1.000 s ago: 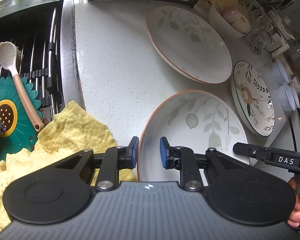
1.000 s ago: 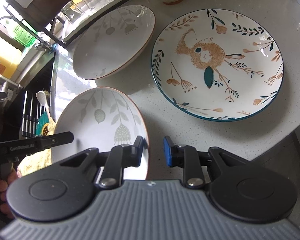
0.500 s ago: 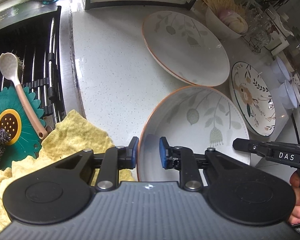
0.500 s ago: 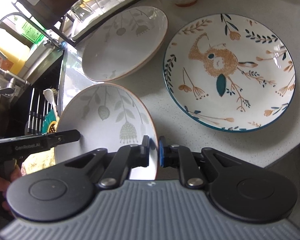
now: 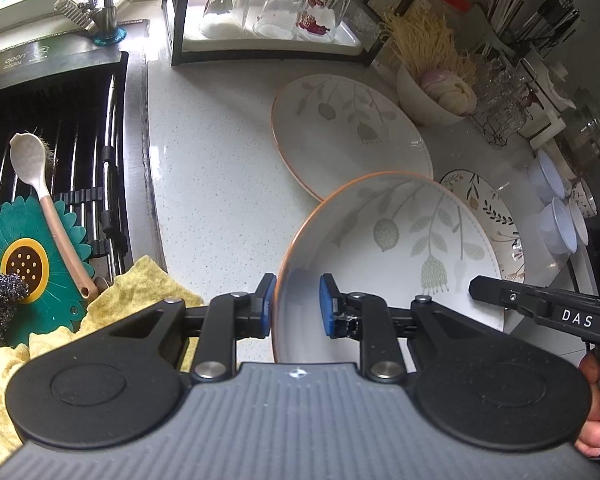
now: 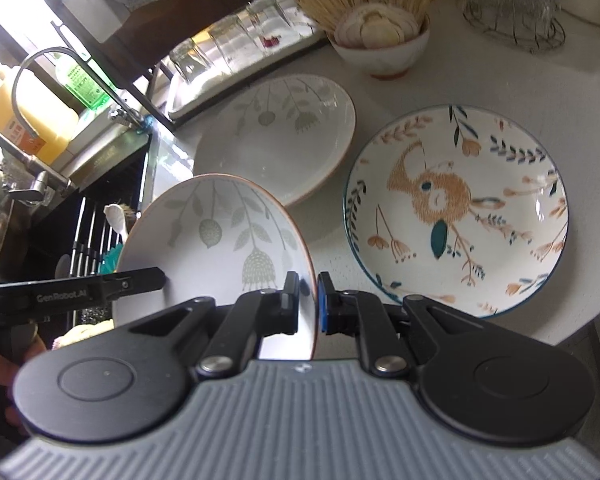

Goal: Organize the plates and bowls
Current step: 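Lift the leaf bowl with both grippers and carry it over the rabbit-print plate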

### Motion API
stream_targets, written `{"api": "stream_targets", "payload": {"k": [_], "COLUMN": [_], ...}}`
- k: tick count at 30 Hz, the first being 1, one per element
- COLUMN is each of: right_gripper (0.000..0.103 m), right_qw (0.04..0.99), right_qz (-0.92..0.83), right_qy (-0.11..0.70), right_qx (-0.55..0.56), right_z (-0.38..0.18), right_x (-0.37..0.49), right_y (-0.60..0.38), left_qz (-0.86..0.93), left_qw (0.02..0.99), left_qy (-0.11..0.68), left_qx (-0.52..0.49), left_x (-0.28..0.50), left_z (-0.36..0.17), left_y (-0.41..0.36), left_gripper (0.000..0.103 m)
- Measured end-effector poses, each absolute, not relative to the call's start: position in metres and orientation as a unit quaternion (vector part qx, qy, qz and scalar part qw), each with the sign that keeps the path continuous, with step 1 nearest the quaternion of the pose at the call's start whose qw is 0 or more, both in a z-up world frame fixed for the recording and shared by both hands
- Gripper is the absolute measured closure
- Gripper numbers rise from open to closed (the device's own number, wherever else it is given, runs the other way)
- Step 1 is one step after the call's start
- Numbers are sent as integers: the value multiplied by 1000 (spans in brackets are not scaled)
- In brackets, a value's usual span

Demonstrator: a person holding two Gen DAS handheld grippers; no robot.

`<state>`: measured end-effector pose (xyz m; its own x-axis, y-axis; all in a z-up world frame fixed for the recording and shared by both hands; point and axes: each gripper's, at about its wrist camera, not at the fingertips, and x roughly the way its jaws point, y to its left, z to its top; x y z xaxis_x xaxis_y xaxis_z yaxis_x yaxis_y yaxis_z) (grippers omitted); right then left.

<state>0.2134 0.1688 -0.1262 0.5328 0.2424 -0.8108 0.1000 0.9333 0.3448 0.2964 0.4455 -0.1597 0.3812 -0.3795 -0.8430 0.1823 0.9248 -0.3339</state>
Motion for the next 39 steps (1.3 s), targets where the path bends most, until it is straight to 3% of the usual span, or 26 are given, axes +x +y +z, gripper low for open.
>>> {"api": "stream_targets", "payload": {"k": [23, 39], "right_gripper": [90, 91], "right_qw": [888, 889], "right_qz": [127, 101], "right_qy": [422, 428], "right_qx": [132, 127], "right_z": [-82, -108], "right_x": [237, 245], "right_y": [99, 20], "left_qz": [-113, -123], "left_qw": [865, 851], "left_qy": [473, 500], "left_qx": [-125, -105], "left_x": [291, 308], "left_z": [-105, -134], "left_y": [379, 285], "left_gripper": [77, 77]}}
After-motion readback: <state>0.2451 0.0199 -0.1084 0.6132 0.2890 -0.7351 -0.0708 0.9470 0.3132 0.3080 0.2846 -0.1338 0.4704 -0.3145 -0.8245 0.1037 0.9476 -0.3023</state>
